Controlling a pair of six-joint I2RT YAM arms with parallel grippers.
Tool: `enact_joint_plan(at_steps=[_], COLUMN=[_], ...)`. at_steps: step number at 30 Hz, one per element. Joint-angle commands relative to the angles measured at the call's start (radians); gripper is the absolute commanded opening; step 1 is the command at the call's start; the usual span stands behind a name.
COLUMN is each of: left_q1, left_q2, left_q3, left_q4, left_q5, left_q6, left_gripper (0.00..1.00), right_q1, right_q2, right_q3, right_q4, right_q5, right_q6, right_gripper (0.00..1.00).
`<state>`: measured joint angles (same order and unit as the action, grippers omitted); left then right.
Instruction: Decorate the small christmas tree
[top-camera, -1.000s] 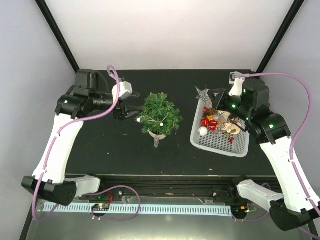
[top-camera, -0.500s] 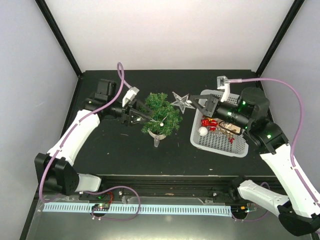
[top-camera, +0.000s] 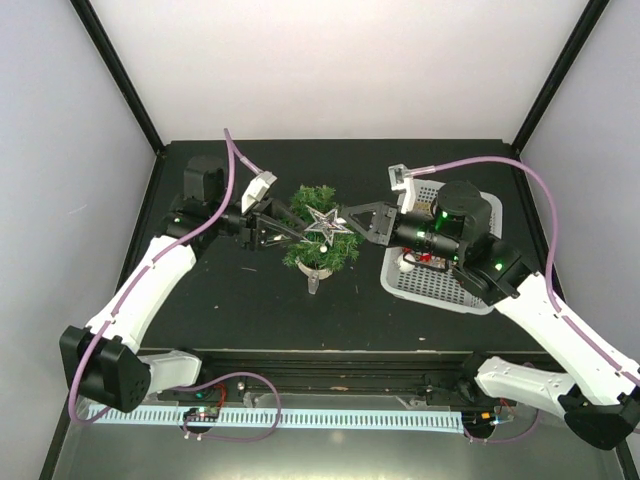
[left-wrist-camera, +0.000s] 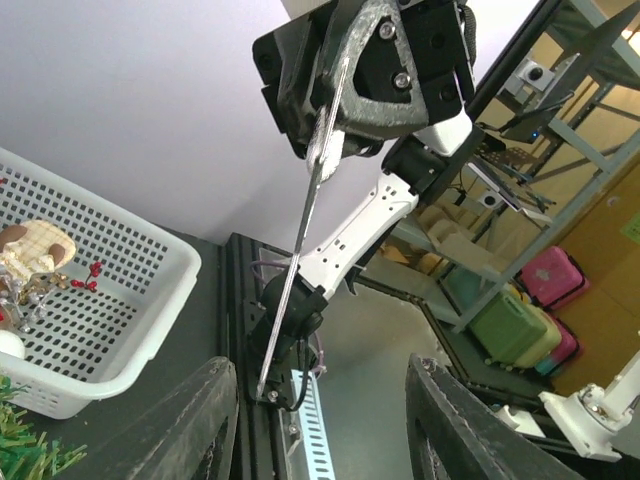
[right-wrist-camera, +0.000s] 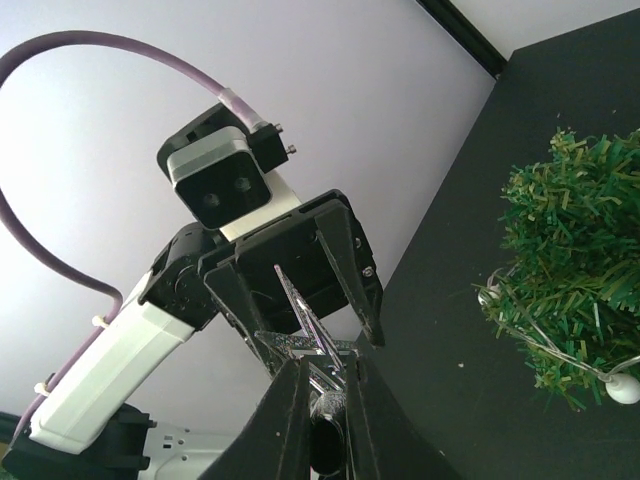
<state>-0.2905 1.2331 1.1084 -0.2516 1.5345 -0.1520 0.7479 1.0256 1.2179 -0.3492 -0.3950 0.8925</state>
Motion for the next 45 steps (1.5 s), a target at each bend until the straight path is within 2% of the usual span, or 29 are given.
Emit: enact_joint_plan(at_steps=[1, 10, 14, 19, 20, 22, 24, 28, 30, 33, 36, 39, 41, 43, 45], left_q1=[-0.012, -0.019, -0.024, -0.029, -0.030, -0.031, -0.034, -0.035, -0.034, -0.025, -0.016, -0.053, -0.124, -0.177, -0.199], left_q2=[-0.022, -0.010, -0.013, -0.014, -0.015, -0.016, -0.017, -0.020, -0.024, -0.012, 0.023, 0.095, 0.145, 0.160, 0.153], left_q3=[0.015, 0.007, 0.007, 0.005, 0.005, 0.002, 0.001, 0.002, 0.013, 0.093, 0.205, 0.354, 0.433, 0.461, 0.457], left_q4=[0.049, 0.049, 0.049, 0.048, 0.048, 0.049, 0.048, 0.045, 0.026, -0.152, -0.429, -0.780, -0.937, -1.004, -1.003], left_q5=[0.029, 0.027, 0.027, 0.027, 0.026, 0.024, 0.020, 0.019, 0.017, 0.021, -0.037, -0.236, -0.393, -0.520, -0.612], left_q6=[-0.028, -0.019, -0.011, -0.008, -0.008, -0.006, -0.007, -0.005, 0.005, 0.149, 0.373, 0.668, 0.779, 0.822, 0.818], left_gripper=[0.49, 0.53, 0.44, 0.39, 0.37, 0.27, 0.04, 0.02, 0.02, 0.02, 0.02, 0.02, 0.02, 0.02, 0.02], right_q1=[0.020, 0.045, 0.052, 0.060, 0.060, 0.064, 0.067, 0.068, 0.068, 0.067, 0.067, 0.067, 0.067, 0.066, 0.065], right_q2=[0.000, 0.021, 0.029, 0.035, 0.037, 0.037, 0.037, 0.030, 0.024, 0.001, -0.038, -0.075, -0.104, -0.126, -0.153], right_q3=[-0.020, -0.032, -0.036, -0.049, -0.052, -0.057, -0.059, -0.064, -0.052, -0.013, 0.017, 0.037, 0.044, 0.046, 0.038], right_q4=[0.064, 0.106, 0.116, 0.137, 0.139, 0.145, 0.144, 0.142, 0.112, 0.009, -0.076, -0.157, -0.203, -0.236, -0.255], right_q5=[0.026, 0.025, 0.024, 0.021, 0.021, 0.021, 0.023, 0.031, 0.050, 0.108, 0.183, 0.258, 0.290, 0.310, 0.322], right_q6=[0.017, 0.039, 0.042, 0.052, 0.052, 0.056, 0.056, 0.055, 0.038, -0.031, -0.099, -0.155, -0.186, -0.210, -0.225], right_gripper=[0.02, 0.02, 0.02, 0.02, 0.02, 0.02, 0.02, 0.04, 0.12, 0.43, 0.60, 0.64, 0.64, 0.64, 0.64])
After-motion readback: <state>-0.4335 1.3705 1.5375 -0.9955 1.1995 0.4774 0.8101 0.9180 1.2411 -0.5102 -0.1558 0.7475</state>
